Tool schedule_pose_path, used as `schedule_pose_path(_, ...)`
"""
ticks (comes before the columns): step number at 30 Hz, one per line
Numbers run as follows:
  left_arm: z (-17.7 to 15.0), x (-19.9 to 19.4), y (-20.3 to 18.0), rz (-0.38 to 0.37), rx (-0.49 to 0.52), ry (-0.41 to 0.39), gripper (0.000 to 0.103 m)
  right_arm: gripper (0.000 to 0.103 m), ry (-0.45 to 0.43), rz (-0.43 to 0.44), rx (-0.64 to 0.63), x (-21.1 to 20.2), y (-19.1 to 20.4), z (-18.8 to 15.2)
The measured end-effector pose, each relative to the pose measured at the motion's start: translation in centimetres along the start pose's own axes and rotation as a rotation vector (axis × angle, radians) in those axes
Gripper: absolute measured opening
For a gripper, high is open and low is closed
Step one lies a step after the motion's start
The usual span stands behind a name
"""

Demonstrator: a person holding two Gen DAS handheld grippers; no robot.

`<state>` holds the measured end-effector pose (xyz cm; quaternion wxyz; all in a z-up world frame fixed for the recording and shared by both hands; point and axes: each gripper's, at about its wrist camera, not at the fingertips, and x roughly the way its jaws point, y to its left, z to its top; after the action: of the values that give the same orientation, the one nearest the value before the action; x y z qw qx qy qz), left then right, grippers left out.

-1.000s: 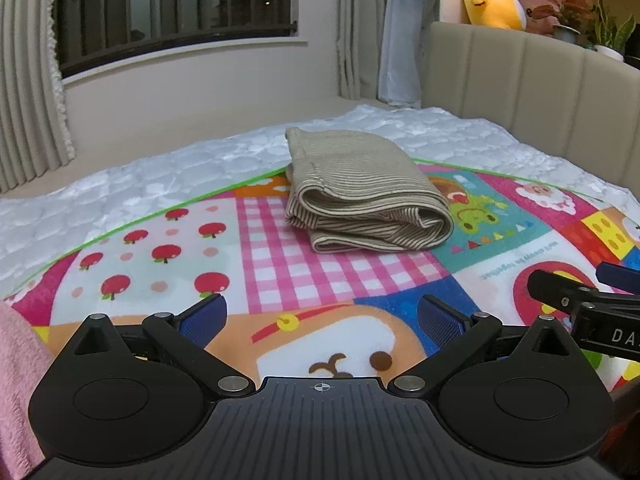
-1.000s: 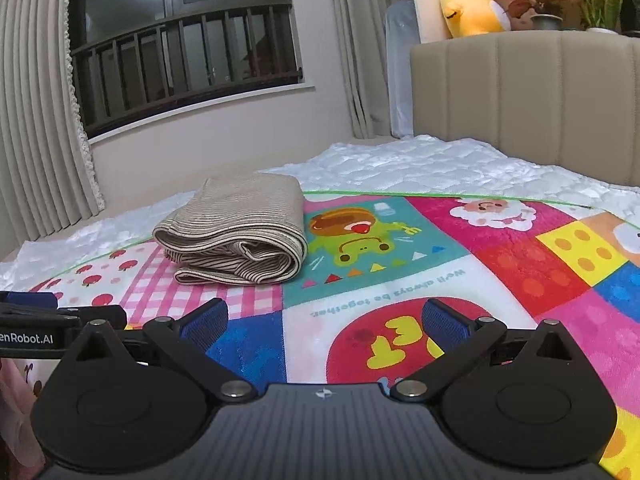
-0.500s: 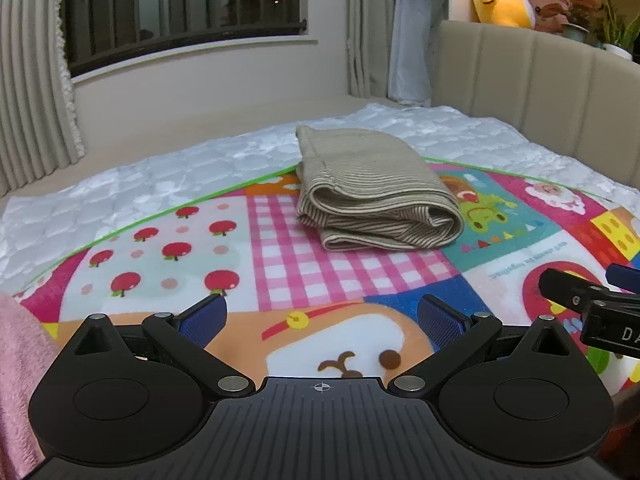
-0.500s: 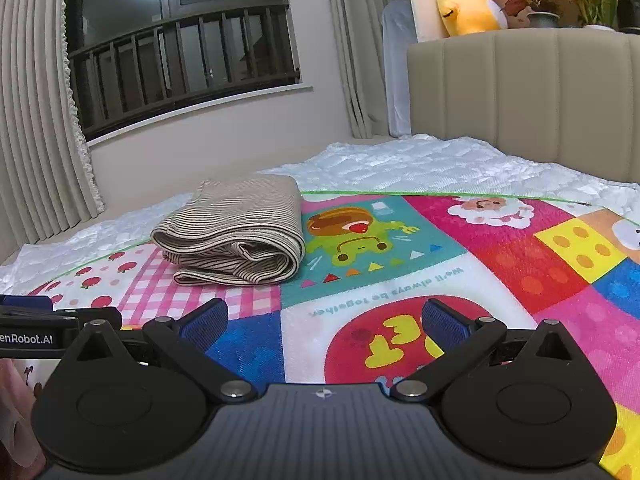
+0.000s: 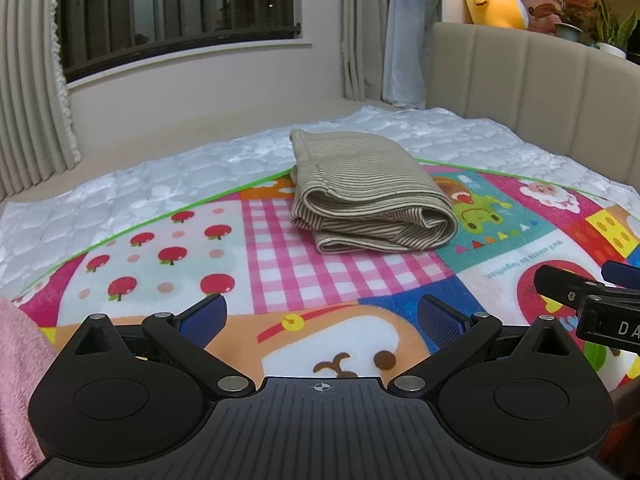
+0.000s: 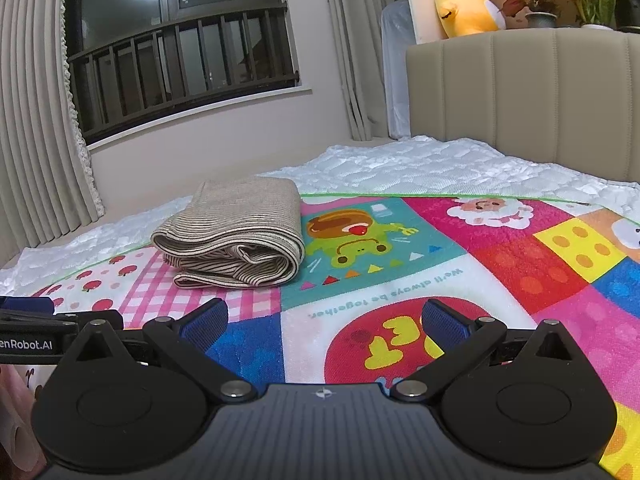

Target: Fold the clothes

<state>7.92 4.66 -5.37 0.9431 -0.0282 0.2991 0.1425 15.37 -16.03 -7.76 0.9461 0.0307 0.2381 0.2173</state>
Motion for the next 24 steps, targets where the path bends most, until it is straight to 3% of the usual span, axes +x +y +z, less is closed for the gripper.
schedule_pose_path(24,-0.05,-0.19,-0.06,0.01,0.011,-0.006,0.103,0.103,-0.006,0.003,0.01,-0.04,-0.26,0.01)
